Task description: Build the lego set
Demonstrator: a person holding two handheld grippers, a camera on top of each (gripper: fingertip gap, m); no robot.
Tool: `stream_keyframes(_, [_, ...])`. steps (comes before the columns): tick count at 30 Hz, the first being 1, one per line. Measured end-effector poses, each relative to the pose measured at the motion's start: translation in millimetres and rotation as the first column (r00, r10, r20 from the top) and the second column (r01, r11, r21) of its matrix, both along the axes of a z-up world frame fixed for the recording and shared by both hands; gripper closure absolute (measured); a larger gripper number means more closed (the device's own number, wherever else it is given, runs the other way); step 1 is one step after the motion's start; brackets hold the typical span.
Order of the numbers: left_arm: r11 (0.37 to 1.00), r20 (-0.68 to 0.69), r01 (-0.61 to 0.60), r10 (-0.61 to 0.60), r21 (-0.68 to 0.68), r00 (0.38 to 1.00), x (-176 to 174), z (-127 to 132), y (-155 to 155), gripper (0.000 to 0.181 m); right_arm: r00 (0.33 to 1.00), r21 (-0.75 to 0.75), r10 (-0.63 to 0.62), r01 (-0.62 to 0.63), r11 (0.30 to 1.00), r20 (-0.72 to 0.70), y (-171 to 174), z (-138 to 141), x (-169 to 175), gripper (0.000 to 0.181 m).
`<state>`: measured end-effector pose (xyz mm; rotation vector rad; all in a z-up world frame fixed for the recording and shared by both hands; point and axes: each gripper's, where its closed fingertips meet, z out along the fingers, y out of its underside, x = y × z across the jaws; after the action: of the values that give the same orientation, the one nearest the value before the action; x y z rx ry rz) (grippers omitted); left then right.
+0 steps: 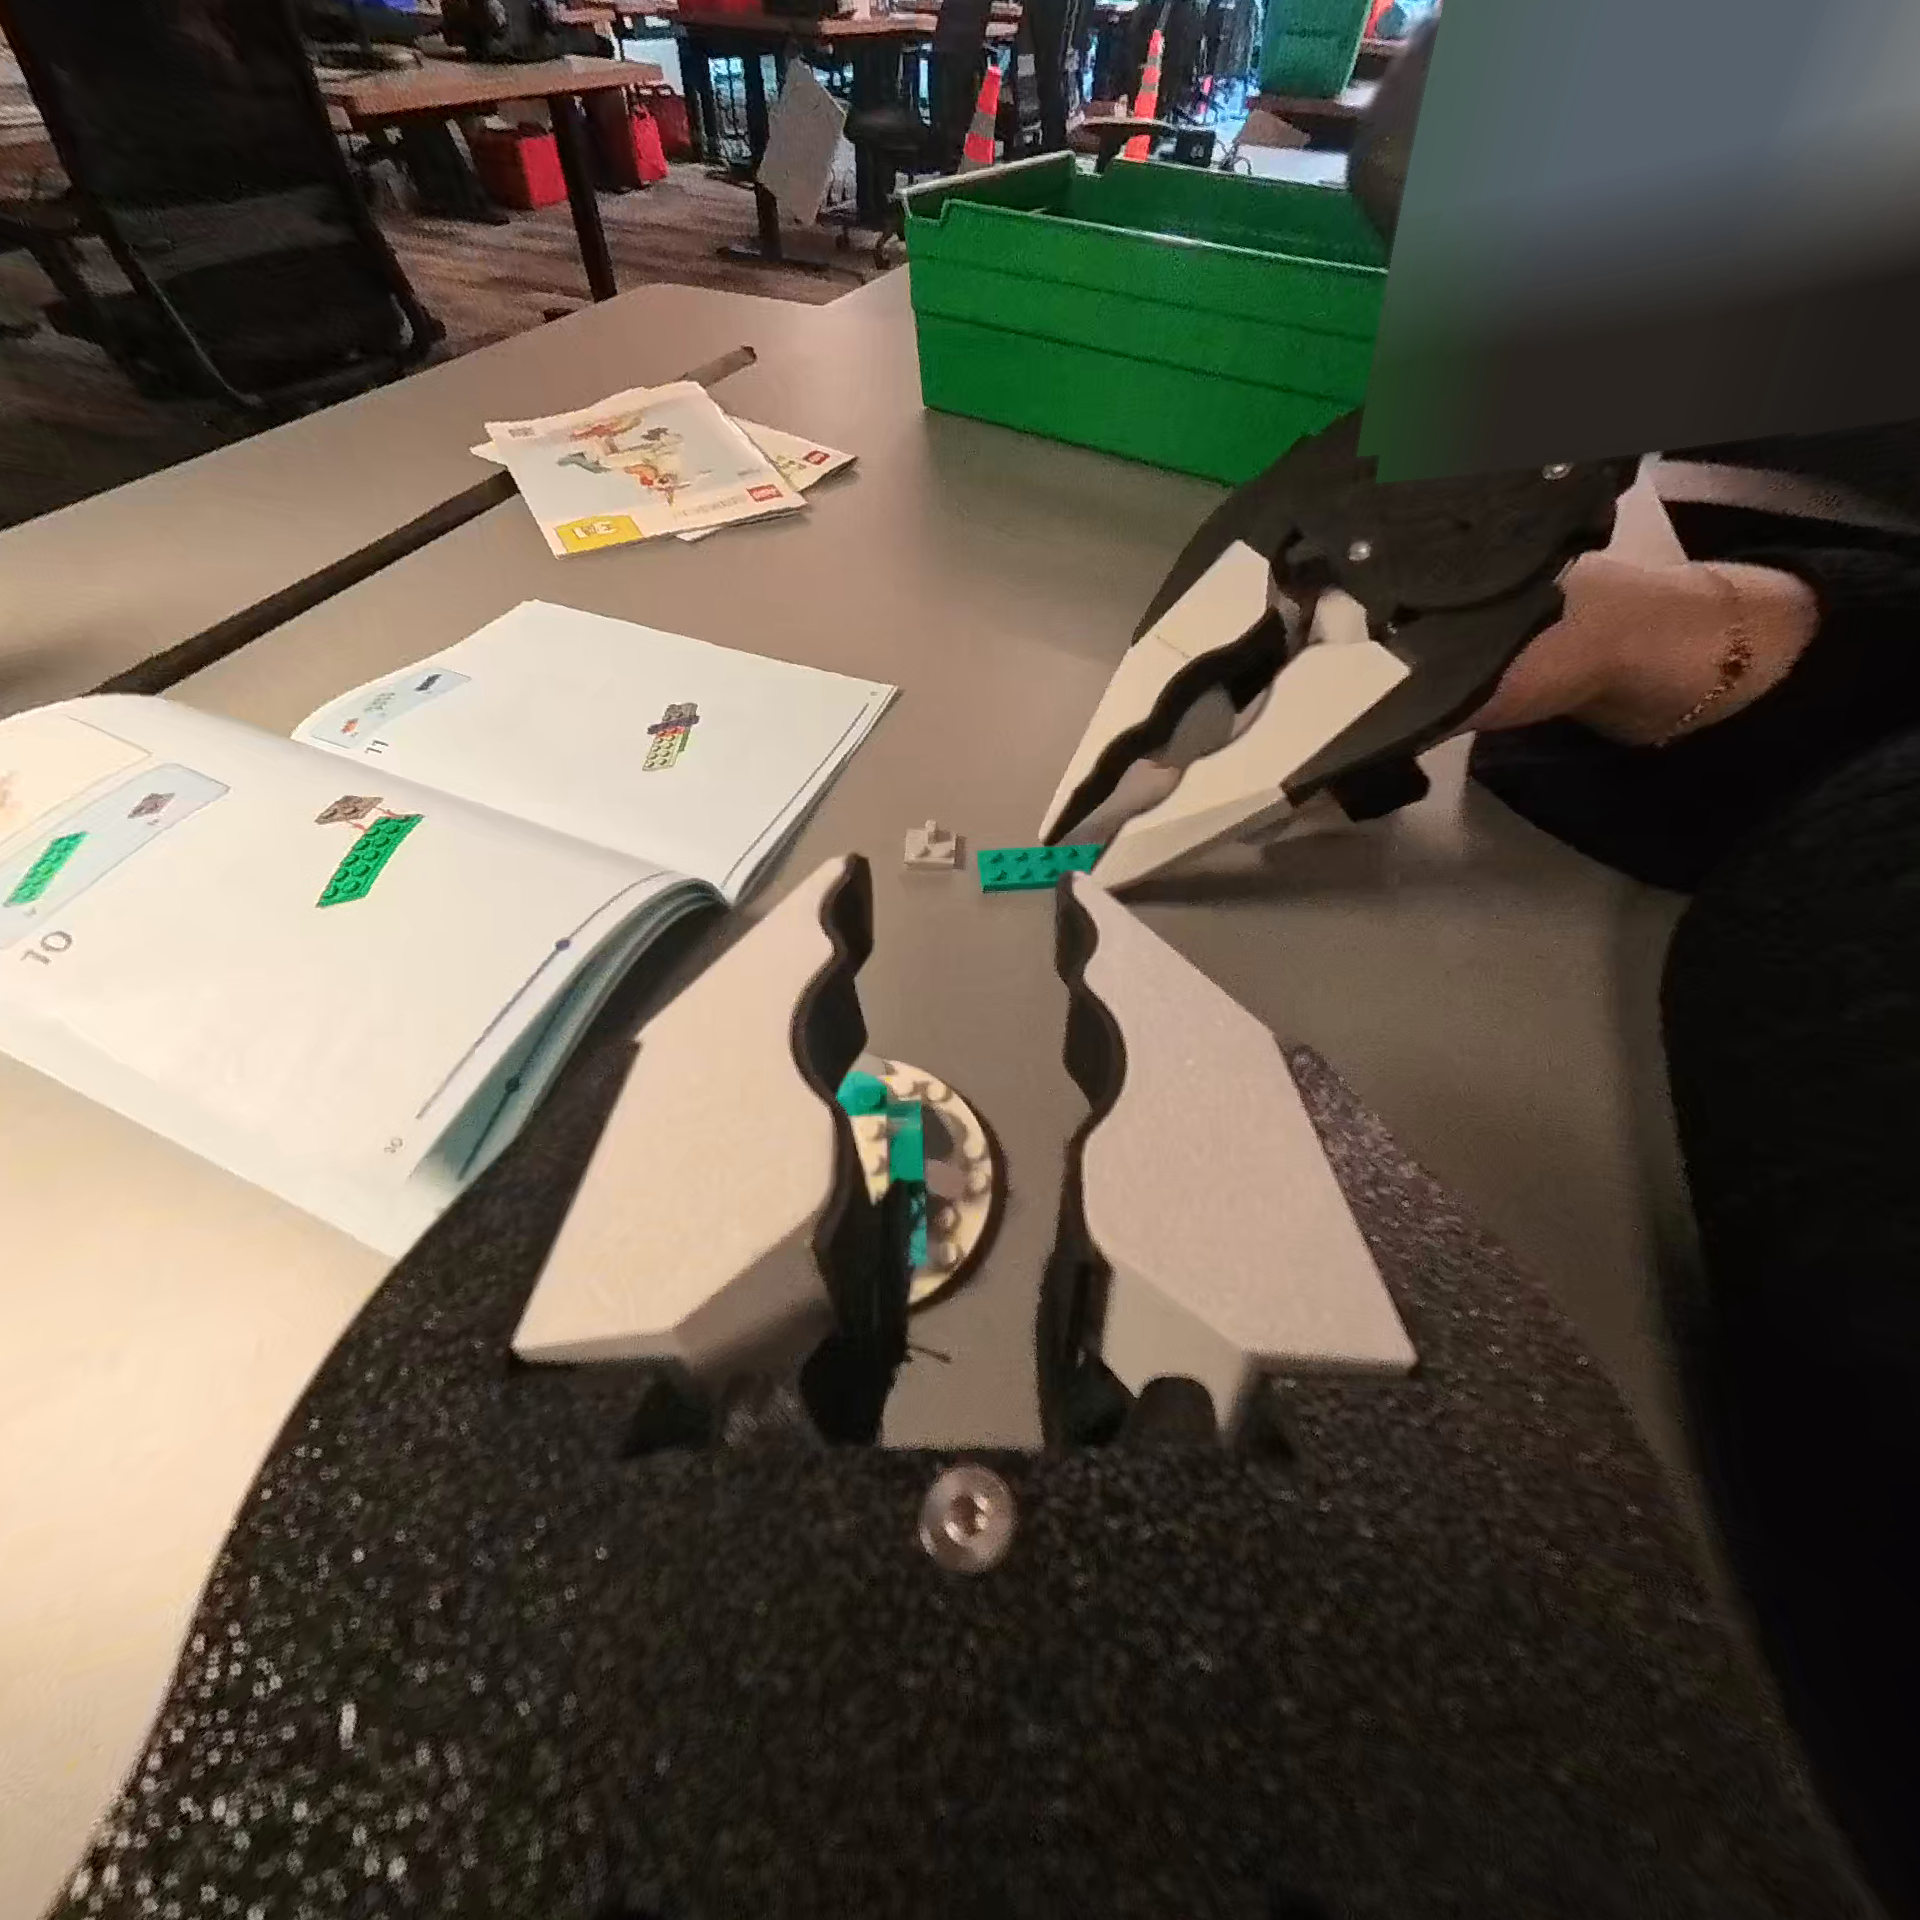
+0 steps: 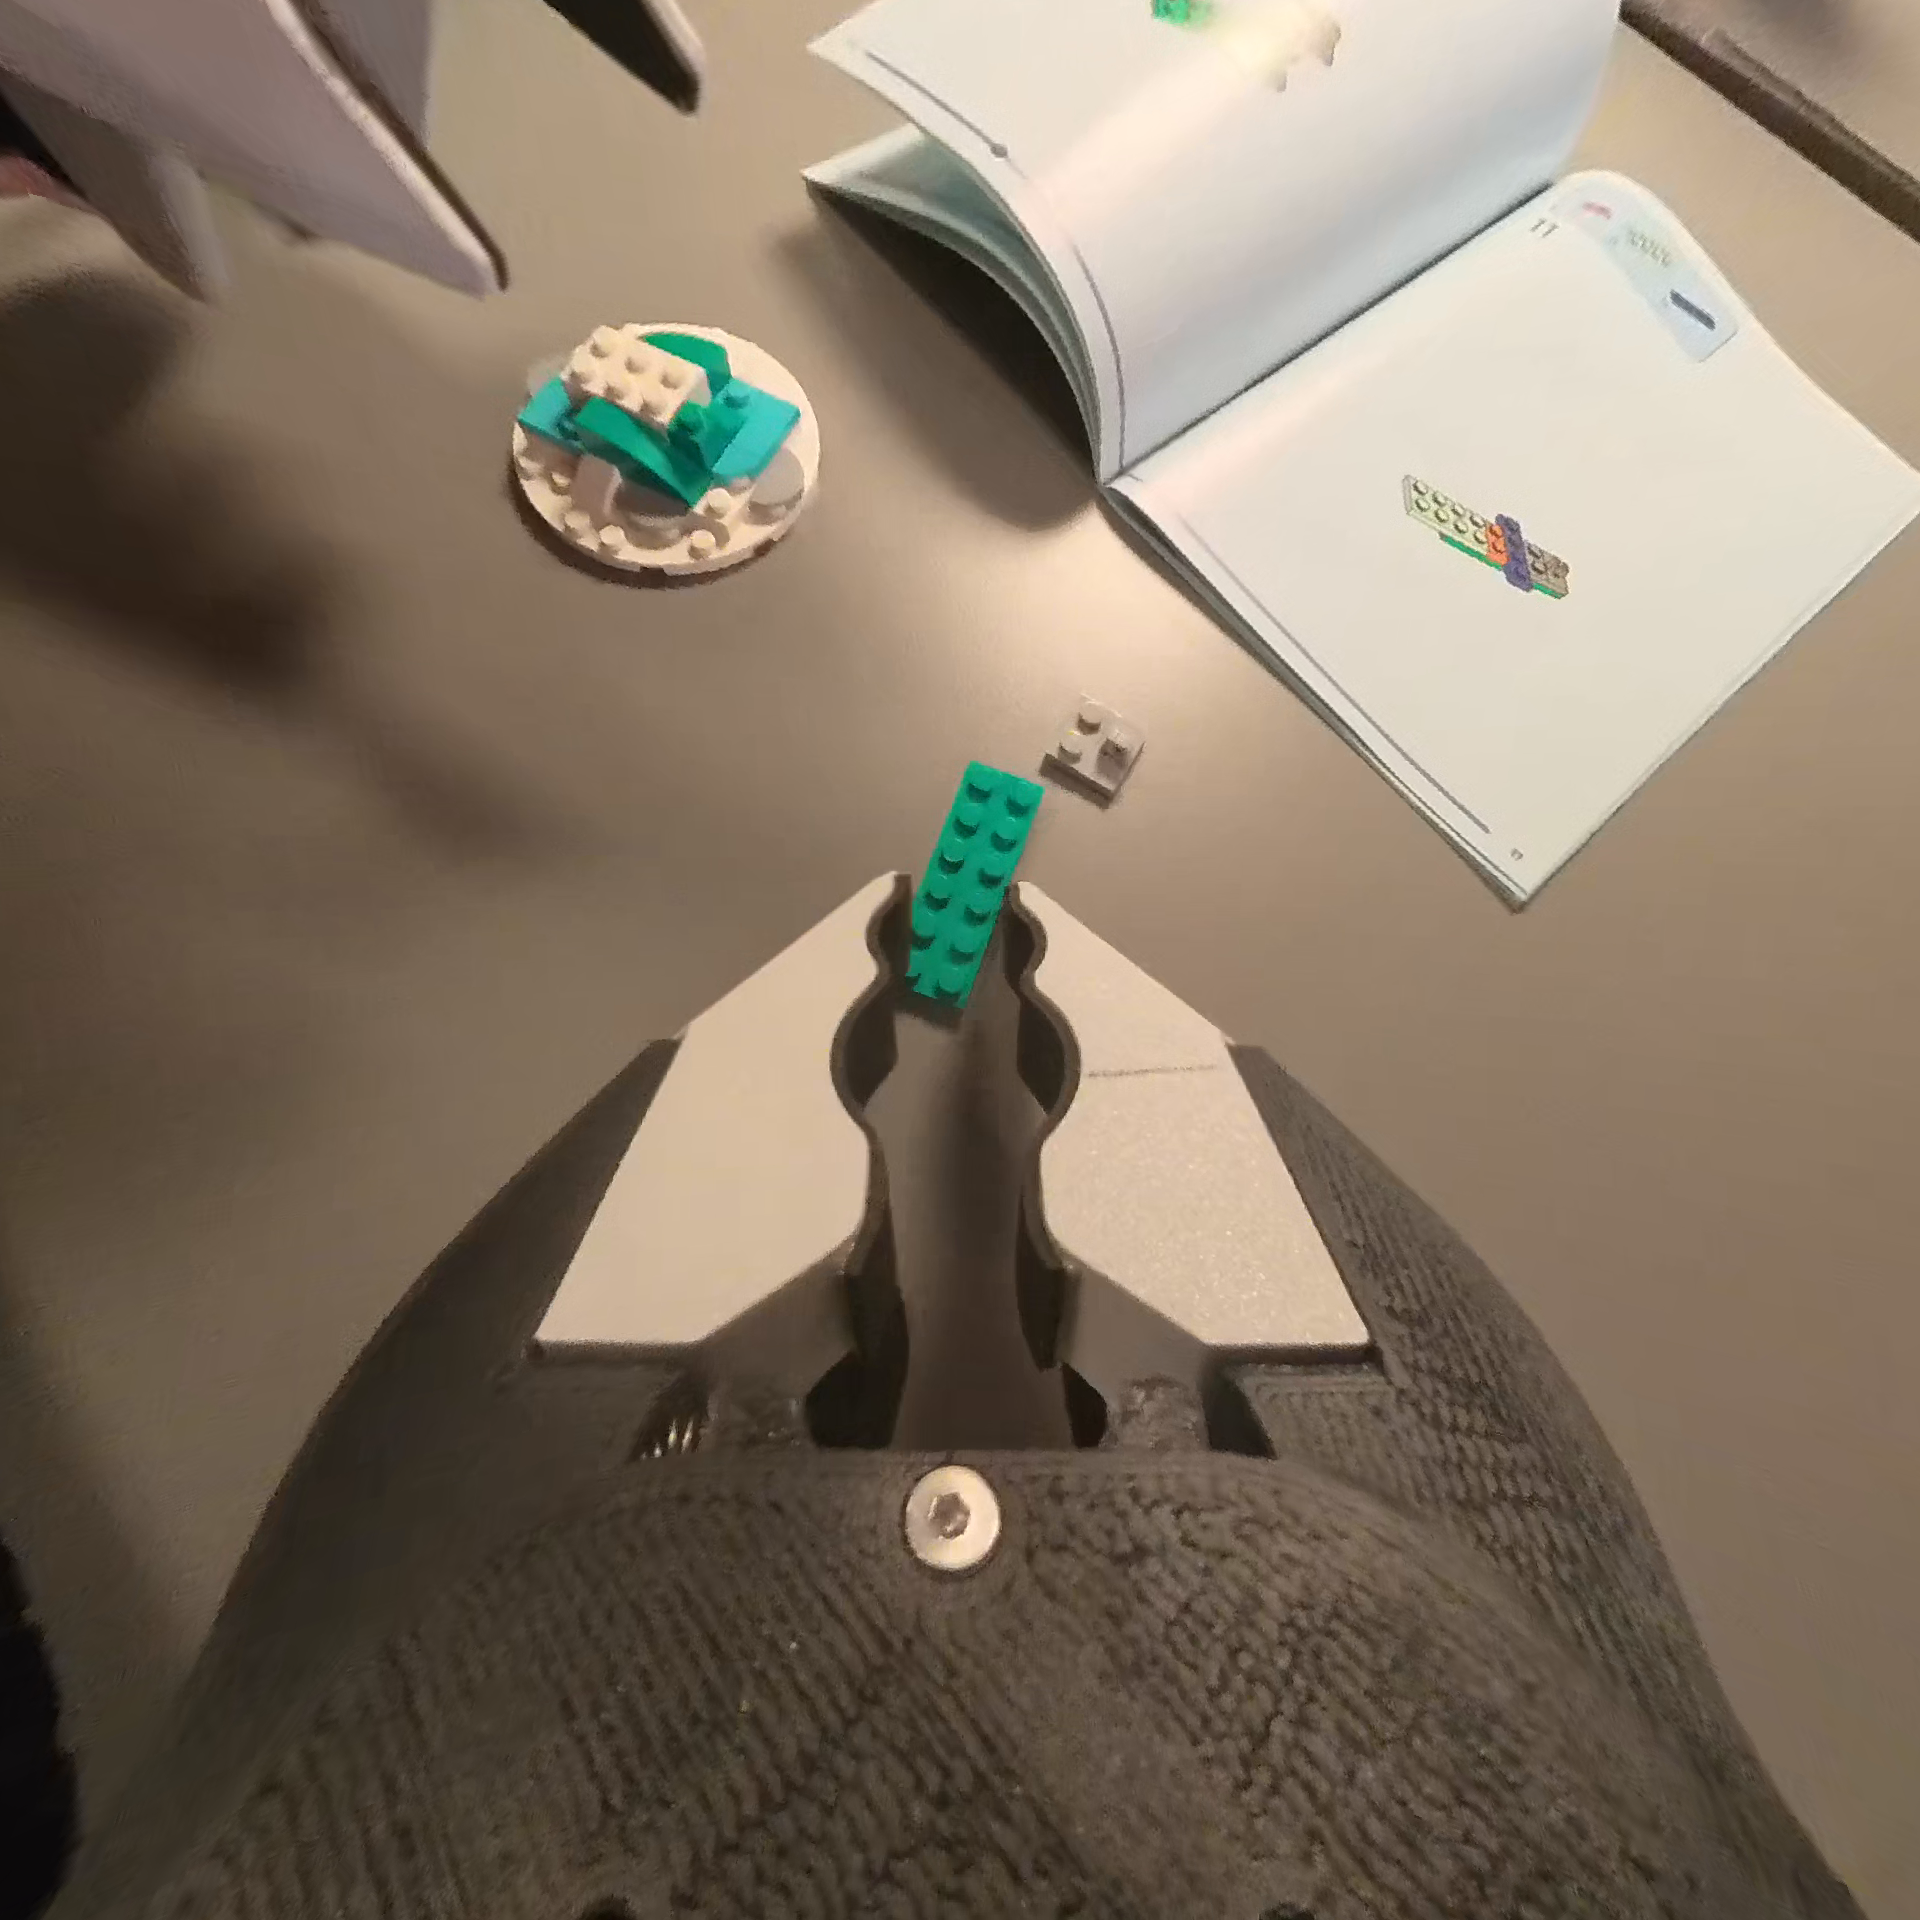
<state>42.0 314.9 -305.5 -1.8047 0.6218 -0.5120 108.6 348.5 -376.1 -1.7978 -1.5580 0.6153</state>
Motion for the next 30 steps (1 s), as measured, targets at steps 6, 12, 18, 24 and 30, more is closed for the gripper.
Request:
stream_keyframes(6, [0.997,-0.014,0.057,-0.058,-0.048,0.998,4.7,-15.0,-11.2,0.148,0.974,0.023,0.226,-0.227,0.974,0.021,-5.2,3.0,-4.0,0.167])
stream_keyframes(12, [0.977,-0.012,0.163,-0.166,-0.14,0.986,33.0,-29.3,-23.1,0.135,0.666,0.144,0.734,-0.72,0.679,-0.132,-50.1,34.7,-13.3,0.168])
stream_keyframes(18, [0.969,-0.047,0.203,-0.211,-0.138,0.976,48.8,-36.3,-30.2,0.153,0.504,0.106,0.838,-0.84,0.532,-0.209,-58.9,50.0,-19.1,0.168])
stream_keyframes(24, [0.956,0.142,0.217,-0.191,-0.195,0.971,51.1,-24.6,-29.2,0.154,0.473,0.19,0.874,-0.853,0.485,-0.109,-55.8,50.3,-19.8,0.168])
stream_keyframes(30, [0.914,0.448,0.237,-0.07,-0.329,0.891,44.0,-10.2,-24.6,0.162,0.471,0.255,0.881,-0.849,0.463,-0.032,-55.3,53.7,-19.9,0.168])
